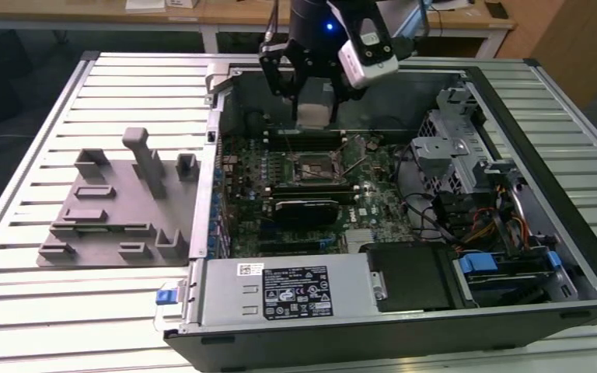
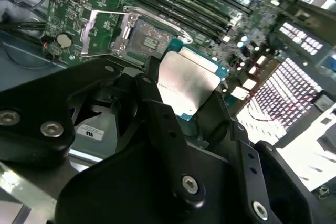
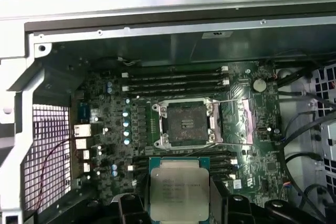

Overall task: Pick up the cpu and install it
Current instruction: 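Pick up the cpu and move it towards the insertion slot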

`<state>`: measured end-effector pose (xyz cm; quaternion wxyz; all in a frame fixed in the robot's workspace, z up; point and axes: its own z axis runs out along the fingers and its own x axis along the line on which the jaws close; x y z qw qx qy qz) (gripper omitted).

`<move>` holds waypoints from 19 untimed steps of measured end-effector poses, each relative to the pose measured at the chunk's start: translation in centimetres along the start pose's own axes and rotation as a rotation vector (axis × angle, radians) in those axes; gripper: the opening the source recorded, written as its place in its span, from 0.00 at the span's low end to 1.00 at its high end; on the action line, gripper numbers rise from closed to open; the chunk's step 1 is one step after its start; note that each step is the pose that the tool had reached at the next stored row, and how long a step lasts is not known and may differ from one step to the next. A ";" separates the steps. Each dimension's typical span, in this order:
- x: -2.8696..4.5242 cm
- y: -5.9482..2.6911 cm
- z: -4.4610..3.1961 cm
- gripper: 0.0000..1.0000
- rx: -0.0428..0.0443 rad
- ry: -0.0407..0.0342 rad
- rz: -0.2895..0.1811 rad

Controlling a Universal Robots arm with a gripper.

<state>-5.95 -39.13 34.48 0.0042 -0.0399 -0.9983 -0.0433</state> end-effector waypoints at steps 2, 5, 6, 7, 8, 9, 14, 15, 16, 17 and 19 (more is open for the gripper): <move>-0.23 0.26 0.38 0.54 0.0000 0.0007 0.000; -0.57 0.62 0.96 0.54 0.0002 0.0019 0.000; -0.68 0.72 1.15 0.54 0.0003 0.0024 0.000; -0.81 0.80 1.34 0.54 0.0002 0.0026 -0.001; -0.93 0.85 1.53 0.54 0.0000 0.0028 -0.001; -1.06 0.89 1.72 0.54 0.0000 0.0030 -0.002; -1.52 1.07 2.63 0.54 0.0004 0.0041 -0.010; -1.54 1.11 2.81 0.54 0.0005 0.0043 -0.012; -1.55 1.15 3.00 0.54 0.0004 0.0045 -0.015; -1.55 1.18 3.19 0.54 0.0005 0.0049 -0.019; -1.55 1.25 3.55 0.54 0.0007 0.0059 -0.031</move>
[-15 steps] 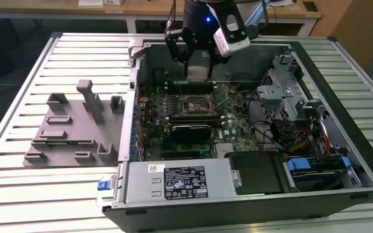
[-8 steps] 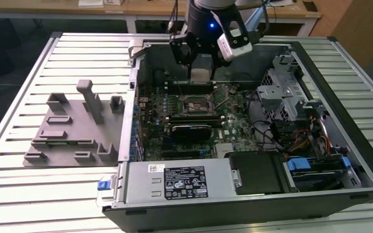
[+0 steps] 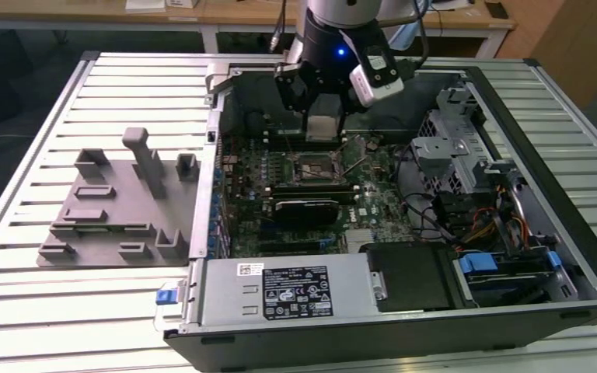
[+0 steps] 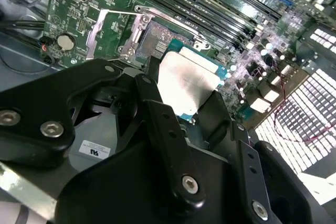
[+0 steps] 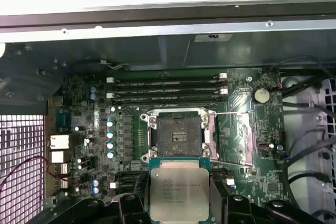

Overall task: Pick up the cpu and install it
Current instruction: 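Pick up the cpu and move it towards the insertion slot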

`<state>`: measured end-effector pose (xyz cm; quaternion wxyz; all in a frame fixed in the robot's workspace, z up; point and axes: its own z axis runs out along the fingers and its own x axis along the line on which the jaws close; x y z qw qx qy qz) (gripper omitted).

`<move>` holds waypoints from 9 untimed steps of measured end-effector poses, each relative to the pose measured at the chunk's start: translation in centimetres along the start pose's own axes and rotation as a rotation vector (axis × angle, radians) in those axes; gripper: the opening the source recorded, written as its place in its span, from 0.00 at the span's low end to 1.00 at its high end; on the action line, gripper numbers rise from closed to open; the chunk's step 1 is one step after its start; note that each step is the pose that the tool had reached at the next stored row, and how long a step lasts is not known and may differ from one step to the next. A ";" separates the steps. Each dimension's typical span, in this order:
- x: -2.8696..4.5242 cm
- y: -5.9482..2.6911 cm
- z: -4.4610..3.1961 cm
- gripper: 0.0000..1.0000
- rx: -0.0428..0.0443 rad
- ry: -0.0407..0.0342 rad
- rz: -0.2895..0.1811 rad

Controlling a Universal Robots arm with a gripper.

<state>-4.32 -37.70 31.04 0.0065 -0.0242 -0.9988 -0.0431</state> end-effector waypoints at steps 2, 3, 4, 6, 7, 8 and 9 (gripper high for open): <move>0.00 0.10 0.39 0.54 0.0003 0.0010 -0.012; 0.00 0.15 0.57 0.54 0.0005 0.0015 -0.018; 0.00 0.21 0.76 0.54 0.0005 0.0020 -0.023; 0.00 0.33 1.13 0.54 0.0006 0.0028 -0.033; 0.01 0.39 1.31 0.54 0.0007 0.0032 -0.037; 0.01 0.45 1.51 0.54 0.0006 0.0035 -0.041; 0.01 0.51 1.69 0.54 0.0006 0.0038 -0.045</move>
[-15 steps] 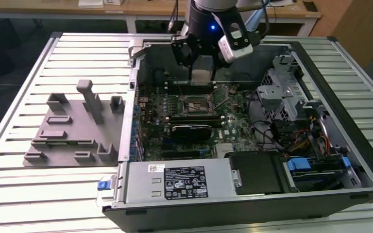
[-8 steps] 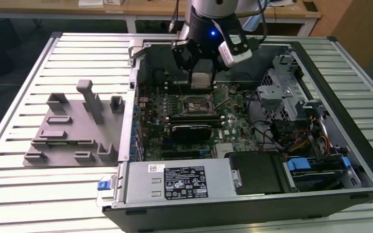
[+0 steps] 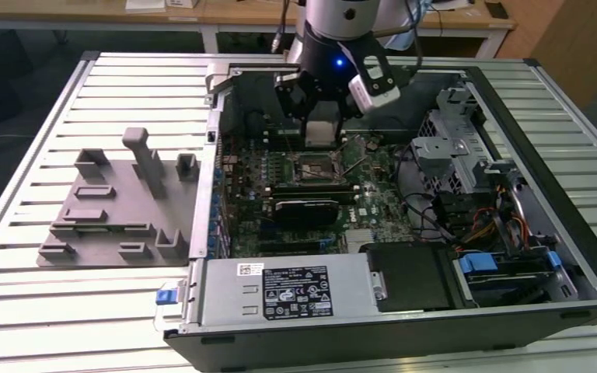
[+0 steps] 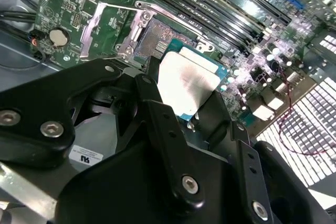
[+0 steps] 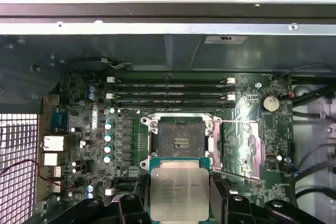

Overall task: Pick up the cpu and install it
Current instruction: 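Pick up the cpu and move it towards the insertion slot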

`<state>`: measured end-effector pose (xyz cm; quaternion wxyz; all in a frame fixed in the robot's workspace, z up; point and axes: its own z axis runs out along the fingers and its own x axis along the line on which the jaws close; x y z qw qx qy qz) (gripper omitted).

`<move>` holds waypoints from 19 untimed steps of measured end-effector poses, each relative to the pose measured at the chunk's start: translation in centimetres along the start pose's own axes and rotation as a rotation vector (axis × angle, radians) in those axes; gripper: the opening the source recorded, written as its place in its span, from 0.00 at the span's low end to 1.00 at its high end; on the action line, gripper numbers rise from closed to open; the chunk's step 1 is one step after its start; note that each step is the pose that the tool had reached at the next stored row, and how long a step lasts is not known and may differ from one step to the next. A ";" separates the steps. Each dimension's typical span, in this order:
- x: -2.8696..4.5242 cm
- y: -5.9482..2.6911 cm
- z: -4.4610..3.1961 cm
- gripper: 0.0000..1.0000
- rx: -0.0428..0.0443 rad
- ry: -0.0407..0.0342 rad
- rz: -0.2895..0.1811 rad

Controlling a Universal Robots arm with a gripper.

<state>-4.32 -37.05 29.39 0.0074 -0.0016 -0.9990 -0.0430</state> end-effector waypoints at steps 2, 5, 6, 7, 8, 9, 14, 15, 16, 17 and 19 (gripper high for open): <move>-0.01 0.08 0.38 0.54 0.0001 0.0006 -0.007; -0.02 0.13 0.93 0.54 0.0003 0.0013 -0.013; -0.03 0.12 1.11 0.54 0.0004 0.0015 -0.013; -0.05 0.10 1.29 0.54 0.0003 0.0017 -0.013; -0.08 0.08 1.47 0.54 0.0003 0.0018 -0.012; -0.09 0.07 1.65 0.54 0.0003 0.0018 -0.011; -0.18 -0.01 2.52 0.54 0.0001 0.0009 0.000; -0.19 -0.02 2.68 0.54 0.0001 0.0007 0.002; -0.21 -0.03 2.82 0.54 0.0000 0.0005 0.005; -0.22 -0.04 2.96 0.54 0.0000 0.0003 0.008; -0.24 -0.05 3.25 0.54 -0.0001 -0.0002 0.013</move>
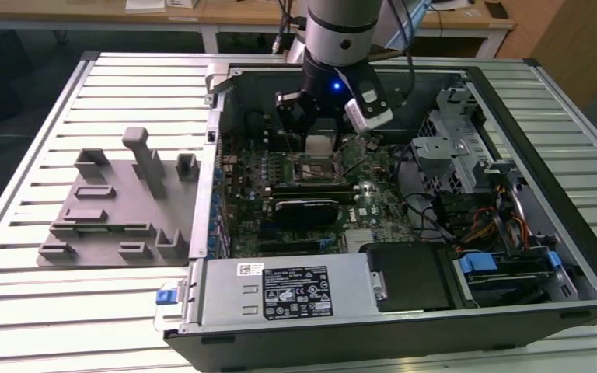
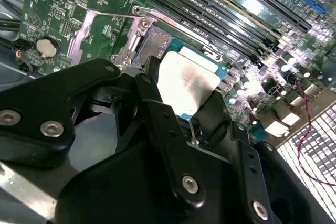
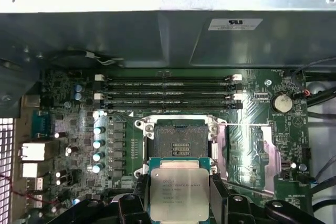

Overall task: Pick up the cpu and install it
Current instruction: 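Pick up the cpu and move it towards the insertion slot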

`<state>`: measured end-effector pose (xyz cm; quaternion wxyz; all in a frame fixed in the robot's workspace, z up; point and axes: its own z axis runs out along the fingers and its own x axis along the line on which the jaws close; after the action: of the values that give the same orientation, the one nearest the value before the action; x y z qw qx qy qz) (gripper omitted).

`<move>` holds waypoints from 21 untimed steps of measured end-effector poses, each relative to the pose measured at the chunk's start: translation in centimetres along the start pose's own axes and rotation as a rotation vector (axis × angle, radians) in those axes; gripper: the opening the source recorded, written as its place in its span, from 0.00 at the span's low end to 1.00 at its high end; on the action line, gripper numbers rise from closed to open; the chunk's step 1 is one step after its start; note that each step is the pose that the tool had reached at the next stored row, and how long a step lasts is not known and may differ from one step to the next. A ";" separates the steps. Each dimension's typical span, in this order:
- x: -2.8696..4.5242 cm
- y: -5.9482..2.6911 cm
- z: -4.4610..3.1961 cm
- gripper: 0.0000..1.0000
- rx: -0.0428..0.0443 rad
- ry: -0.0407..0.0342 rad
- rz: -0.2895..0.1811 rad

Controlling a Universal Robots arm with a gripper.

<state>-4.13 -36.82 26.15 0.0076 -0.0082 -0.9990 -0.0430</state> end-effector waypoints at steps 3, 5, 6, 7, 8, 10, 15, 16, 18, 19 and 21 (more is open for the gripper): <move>-0.02 0.08 0.43 0.54 -0.0001 -0.0004 0.005; -0.02 0.19 0.70 0.54 0.0002 -0.0004 0.007; -0.03 0.26 0.84 0.54 0.0001 -0.0003 0.007; -0.04 0.32 0.99 0.54 -0.0001 -0.0004 0.008; -0.05 0.39 1.13 0.54 0.0000 -0.0004 0.009; -0.07 0.50 1.37 0.54 0.0010 -0.0004 0.010; -0.14 0.79 1.97 0.54 0.0047 -0.0005 0.013; -0.16 0.80 2.00 0.54 0.0047 -0.0003 0.013; -0.16 0.80 2.01 0.54 0.0050 0.0000 0.013; -0.16 0.80 2.01 0.54 0.0050 0.0001 0.013; -0.16 0.80 2.01 0.54 0.0048 0.0000 0.013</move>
<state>-3.98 -35.85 24.21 0.0079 -0.0148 -0.9990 -0.0405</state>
